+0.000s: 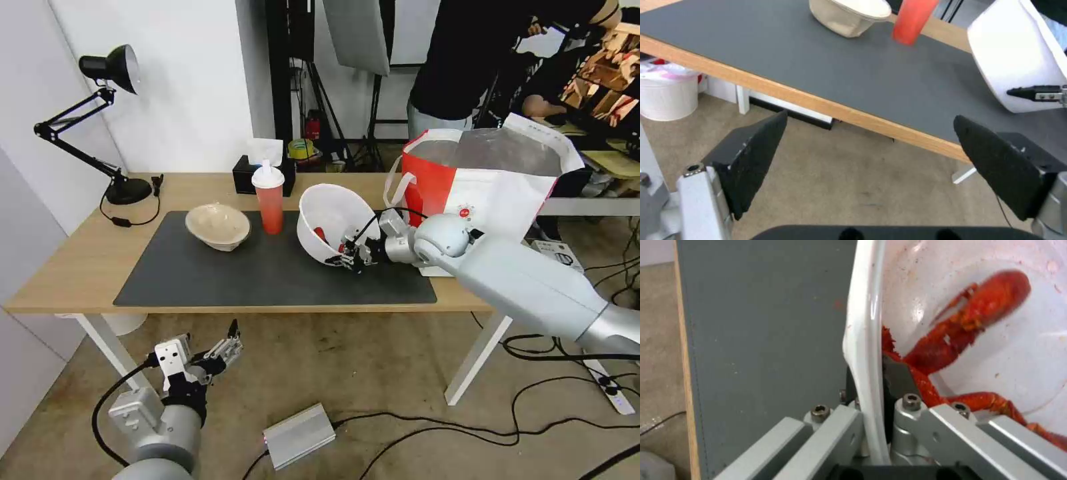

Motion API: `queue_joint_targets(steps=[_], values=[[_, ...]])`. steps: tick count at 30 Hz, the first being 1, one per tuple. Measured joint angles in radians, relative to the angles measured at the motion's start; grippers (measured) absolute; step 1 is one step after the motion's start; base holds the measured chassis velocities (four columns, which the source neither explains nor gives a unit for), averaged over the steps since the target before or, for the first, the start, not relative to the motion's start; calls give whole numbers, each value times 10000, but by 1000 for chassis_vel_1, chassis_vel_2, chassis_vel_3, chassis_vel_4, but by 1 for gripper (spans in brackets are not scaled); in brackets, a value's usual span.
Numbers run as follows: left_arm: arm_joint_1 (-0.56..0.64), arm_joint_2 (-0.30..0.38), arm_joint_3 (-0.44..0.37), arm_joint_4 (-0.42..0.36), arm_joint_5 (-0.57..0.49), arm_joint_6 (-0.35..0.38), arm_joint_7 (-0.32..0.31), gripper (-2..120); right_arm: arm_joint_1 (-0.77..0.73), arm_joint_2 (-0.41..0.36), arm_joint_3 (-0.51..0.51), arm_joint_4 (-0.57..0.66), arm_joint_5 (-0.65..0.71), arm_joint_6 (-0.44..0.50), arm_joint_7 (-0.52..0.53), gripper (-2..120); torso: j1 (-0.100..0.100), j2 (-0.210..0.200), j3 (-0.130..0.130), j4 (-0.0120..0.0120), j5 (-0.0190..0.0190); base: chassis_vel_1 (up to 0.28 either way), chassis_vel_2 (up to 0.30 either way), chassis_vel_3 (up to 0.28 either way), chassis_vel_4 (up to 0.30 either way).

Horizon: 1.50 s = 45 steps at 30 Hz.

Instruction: Pick up the trash from the table and place it into the takeout bag.

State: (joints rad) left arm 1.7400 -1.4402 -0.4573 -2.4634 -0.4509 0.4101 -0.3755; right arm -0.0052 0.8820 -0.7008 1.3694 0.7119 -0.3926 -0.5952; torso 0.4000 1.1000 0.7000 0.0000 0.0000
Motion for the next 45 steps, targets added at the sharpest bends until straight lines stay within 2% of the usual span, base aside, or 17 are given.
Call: queue_joint_targets(steps=[45], values=[[-189, -132, 293, 134, 114, 0, -13, 100, 2349, -577, -970, 442, 1220, 17, -158, 0, 0, 0, -1, 0, -1, 0, 0, 0, 0]])
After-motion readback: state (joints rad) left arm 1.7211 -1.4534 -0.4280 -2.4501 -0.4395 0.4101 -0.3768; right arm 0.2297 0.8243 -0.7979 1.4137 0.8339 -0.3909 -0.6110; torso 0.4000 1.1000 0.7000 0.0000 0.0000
